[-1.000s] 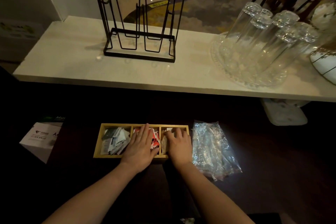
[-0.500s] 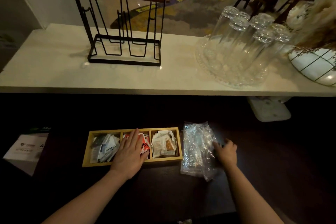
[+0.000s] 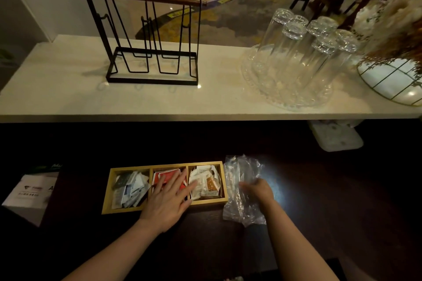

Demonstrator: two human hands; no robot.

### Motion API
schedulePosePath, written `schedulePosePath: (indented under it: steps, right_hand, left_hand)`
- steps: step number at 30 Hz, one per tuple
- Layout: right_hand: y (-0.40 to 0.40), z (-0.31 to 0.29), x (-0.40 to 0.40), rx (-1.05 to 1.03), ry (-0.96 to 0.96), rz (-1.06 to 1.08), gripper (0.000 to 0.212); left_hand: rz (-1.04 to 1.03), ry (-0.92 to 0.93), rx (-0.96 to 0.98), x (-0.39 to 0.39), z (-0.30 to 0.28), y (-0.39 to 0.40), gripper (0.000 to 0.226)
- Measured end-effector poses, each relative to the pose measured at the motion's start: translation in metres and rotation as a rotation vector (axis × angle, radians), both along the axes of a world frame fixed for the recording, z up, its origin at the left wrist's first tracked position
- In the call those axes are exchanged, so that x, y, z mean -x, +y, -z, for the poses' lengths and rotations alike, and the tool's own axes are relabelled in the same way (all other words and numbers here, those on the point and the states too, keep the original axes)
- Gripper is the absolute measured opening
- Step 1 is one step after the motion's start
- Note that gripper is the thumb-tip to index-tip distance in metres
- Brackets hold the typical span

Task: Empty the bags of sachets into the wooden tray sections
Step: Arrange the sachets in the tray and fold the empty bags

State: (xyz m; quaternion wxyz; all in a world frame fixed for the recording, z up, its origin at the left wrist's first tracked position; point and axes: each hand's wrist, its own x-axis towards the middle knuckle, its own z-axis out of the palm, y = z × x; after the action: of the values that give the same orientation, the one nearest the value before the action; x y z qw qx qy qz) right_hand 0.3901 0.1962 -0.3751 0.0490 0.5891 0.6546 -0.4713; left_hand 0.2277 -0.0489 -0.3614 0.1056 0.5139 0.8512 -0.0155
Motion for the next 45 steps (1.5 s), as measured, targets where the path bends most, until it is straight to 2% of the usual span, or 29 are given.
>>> schedulePosePath:
  steps: [5, 8, 11, 12, 14, 17, 18, 19, 20, 21, 22, 25, 26, 28, 31, 34, 37, 40, 43, 45]
  right_hand:
    - [-0.012, -0.023, -0.003, -0.02, 0.12, 0.036, 0.023]
    - [-0.015, -0.05, -0.002, -0.149, 0.155, -0.018, 0.023]
    - [-0.017, -0.084, -0.002, -0.29, 0.242, -0.113, 0.022]
    - [-0.02, -0.096, -0.001, -0.306, 0.289, -0.137, 0.02]
    - [-0.029, -0.121, 0.003, -0.288, 0.381, -0.172, 0.02]
    - [-0.05, -0.146, 0.014, -0.077, 0.614, -0.16, 0.015]
    - [-0.056, -0.15, 0.018, -0.017, 0.667, -0.159, 0.012]
    - [-0.061, -0.151, 0.023, 0.016, 0.69, -0.162, 0.011]
    - [-0.066, -0.151, 0.027, 0.031, 0.697, -0.163, 0.011]
    - [-0.07, -0.15, 0.032, 0.026, 0.688, -0.16, 0.013]
    - [-0.073, -0.147, 0.036, 0.009, 0.671, -0.151, 0.016]
    - [-0.083, -0.139, 0.046, -0.034, 0.665, -0.14, 0.033]
    - [-0.087, -0.137, 0.05, -0.045, 0.676, -0.142, 0.037]
    - [-0.094, -0.136, 0.056, -0.08, 0.693, -0.116, 0.04]
    - [-0.101, -0.137, 0.061, -0.157, 0.691, -0.058, 0.045]
    - [-0.102, -0.136, 0.061, -0.175, 0.713, -0.108, 0.028]
    - [-0.103, -0.136, 0.06, -0.108, 0.762, -0.108, 0.016]
    - [-0.106, -0.142, 0.061, -0.014, 0.771, -0.089, 0.01]
    - [-0.109, -0.145, 0.062, 0.161, 0.732, -0.052, 0.025]
    - [-0.11, -0.144, 0.063, 0.205, 0.767, -0.015, 0.025]
  left_hand:
    - [0.029, -0.052, 0.082, -0.002, -0.006, 0.003, 0.053]
    - [0.022, -0.071, 0.125, -0.002, -0.01, 0.005, 0.05]
    - [-0.039, -0.126, 0.011, -0.002, -0.024, 0.007, 0.054]
    - [-0.058, -0.17, -0.082, -0.003, -0.033, 0.009, 0.059]
    - [-0.167, -0.393, -0.28, -0.009, -0.051, 0.016, 0.067]
    - [-0.355, -1.069, -0.485, -0.021, -0.098, 0.022, 0.058]
    - [-0.402, -1.239, -0.554, -0.025, -0.112, 0.021, 0.053]
    - [-0.44, -1.348, -0.612, -0.027, -0.125, 0.02, 0.055]
    - [-0.473, -1.41, -0.667, -0.028, -0.132, 0.018, 0.068]
    - [-0.507, -1.431, -0.702, -0.027, -0.138, 0.015, 0.083]
    - [-0.529, -1.427, -0.714, -0.026, -0.145, 0.012, 0.088]
    - [-0.508, -1.315, -0.769, -0.024, -0.155, 0.008, 0.035]
    - [-0.536, -1.252, -0.804, -0.023, -0.155, 0.007, 0.023]
    - [-0.621, -1.144, -0.856, -0.019, -0.15, 0.004, 0.015]
    - [-0.739, -1.018, -0.895, -0.012, -0.141, -0.004, 0.027]
    - [-0.808, -0.997, -0.939, -0.007, -0.136, -0.01, 0.028]
    - [-0.824, -1.014, -0.978, -0.006, -0.134, -0.013, 0.026]
    - [-0.741, -0.982, -1.005, -0.009, -0.139, -0.013, 0.024]
    - [-0.677, -1.036, -1.037, -0.012, -0.139, -0.013, 0.014]
    - [-0.662, -1.122, -1.036, -0.015, -0.142, -0.014, 0.02]
